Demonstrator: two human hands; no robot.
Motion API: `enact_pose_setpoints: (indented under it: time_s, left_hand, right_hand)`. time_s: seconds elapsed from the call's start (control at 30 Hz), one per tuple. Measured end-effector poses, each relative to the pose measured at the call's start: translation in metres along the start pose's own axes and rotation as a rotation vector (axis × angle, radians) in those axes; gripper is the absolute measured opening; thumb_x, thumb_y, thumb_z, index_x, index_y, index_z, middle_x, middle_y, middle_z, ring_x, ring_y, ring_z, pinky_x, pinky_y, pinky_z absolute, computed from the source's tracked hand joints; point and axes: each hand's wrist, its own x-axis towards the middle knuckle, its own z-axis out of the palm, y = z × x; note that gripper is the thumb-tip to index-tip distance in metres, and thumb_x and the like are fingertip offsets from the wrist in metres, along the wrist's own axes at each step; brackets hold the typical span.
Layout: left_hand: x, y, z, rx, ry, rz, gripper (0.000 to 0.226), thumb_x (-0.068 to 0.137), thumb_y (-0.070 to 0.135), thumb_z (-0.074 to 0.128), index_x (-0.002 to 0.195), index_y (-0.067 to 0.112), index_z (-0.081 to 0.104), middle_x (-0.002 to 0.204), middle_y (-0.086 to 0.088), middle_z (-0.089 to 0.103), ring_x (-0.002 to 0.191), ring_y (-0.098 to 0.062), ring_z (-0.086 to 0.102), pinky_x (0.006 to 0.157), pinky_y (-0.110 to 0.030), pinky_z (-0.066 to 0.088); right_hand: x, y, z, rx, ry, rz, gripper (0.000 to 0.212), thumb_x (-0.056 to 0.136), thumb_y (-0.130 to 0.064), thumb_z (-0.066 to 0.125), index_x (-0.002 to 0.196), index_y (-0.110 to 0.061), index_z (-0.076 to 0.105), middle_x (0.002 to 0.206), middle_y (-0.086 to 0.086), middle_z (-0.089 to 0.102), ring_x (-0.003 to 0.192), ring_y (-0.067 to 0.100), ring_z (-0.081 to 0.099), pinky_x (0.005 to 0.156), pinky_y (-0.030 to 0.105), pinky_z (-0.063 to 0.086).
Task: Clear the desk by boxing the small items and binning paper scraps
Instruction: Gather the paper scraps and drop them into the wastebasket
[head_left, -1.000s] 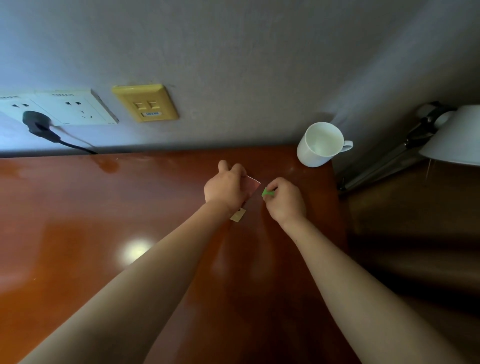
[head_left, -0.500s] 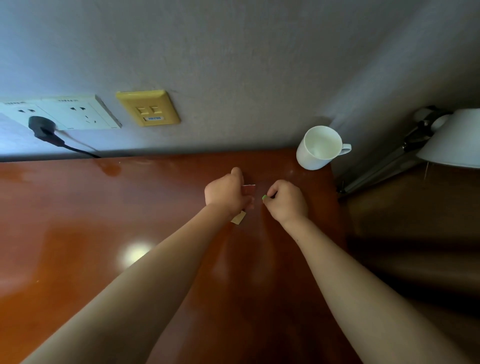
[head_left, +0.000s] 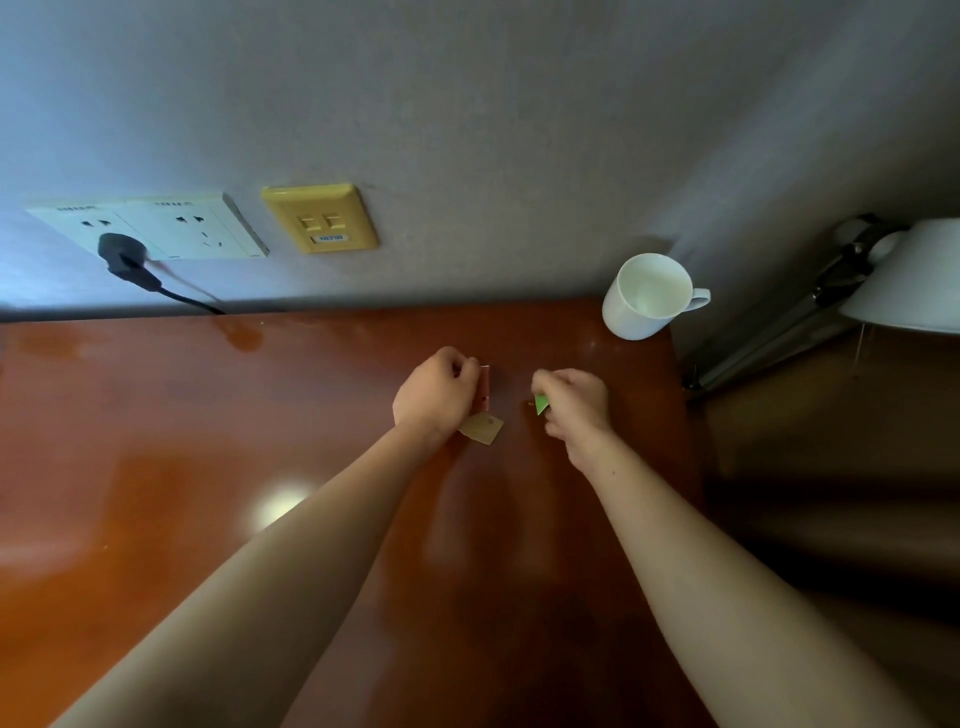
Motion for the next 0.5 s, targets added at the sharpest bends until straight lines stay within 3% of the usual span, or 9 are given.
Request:
enact_pose_setpoints:
  time_s: [0.07,0.17,0.23,0.3,0.4,0.5]
  left_hand:
    - [-0.001,-0.004,-0.003,0.033,0.014,-0.016,0.035,0.096,0.043,0.037,0.077,0.02,0.056,0.07,0.005,0.063,0.073,-0.022,0.061,0.06,-0.032,0.045]
    - [-0.003,-0.011,-0.006,0.115,0.024,-0.03,0.037,0.097,0.041,0.039,0.07,0.02,0.051,0.059,0.006,0.054,0.068,-0.023,0.055,0.055,-0.029,0.034]
    - [-0.004,-0.016,-0.007,0.165,0.042,-0.031,0.028,0.095,0.041,0.044,0.076,0.022,0.051,0.061,0.007,0.054,0.07,-0.023,0.056,0.057,-0.029,0.034]
    - [-0.003,-0.02,-0.006,0.182,0.041,-0.012,0.015,0.09,0.041,0.049,0.093,0.027,0.055,0.075,0.009,0.061,0.076,-0.022,0.061,0.061,-0.028,0.039]
    - [-0.001,-0.026,-0.003,0.178,-0.014,0.07,0.029,0.087,0.039,0.054,0.115,0.032,0.051,0.098,0.011,0.066,0.088,-0.02,0.065,0.067,-0.029,0.046]
    - [0.0,-0.026,-0.002,0.217,-0.042,0.117,0.031,0.086,0.037,0.055,0.116,0.033,0.048,0.091,0.01,0.066,0.085,-0.02,0.065,0.064,-0.029,0.045]
  right_hand:
    - [-0.007,-0.005,0.005,0.291,-0.068,0.139,0.022,0.078,0.001,0.05,0.063,-0.011,0.04,0.058,0.0,0.034,0.041,0.01,0.027,0.037,0.02,0.02]
    - [-0.013,-0.006,0.012,0.477,-0.146,0.199,0.026,0.077,0.007,0.039,0.063,-0.013,0.03,0.06,0.001,0.029,0.039,0.009,0.025,0.036,0.019,0.018]
    - [-0.016,-0.004,0.016,0.5,-0.165,0.206,0.024,0.077,0.009,0.037,0.065,-0.012,0.032,0.063,0.002,0.031,0.038,0.009,0.027,0.035,0.018,0.02]
    - [-0.016,-0.002,0.019,0.502,-0.166,0.22,0.022,0.076,0.01,0.036,0.068,-0.01,0.036,0.067,0.004,0.036,0.04,0.009,0.029,0.036,0.019,0.022]
    - [-0.014,0.0,0.019,0.478,-0.17,0.24,0.02,0.078,0.011,0.035,0.077,-0.006,0.045,0.077,0.009,0.051,0.042,0.01,0.036,0.039,0.019,0.028]
    - [-0.014,0.0,0.018,0.436,-0.17,0.262,0.031,0.077,0.012,0.036,0.091,-0.006,0.057,0.082,0.011,0.064,0.048,0.012,0.048,0.04,0.019,0.037]
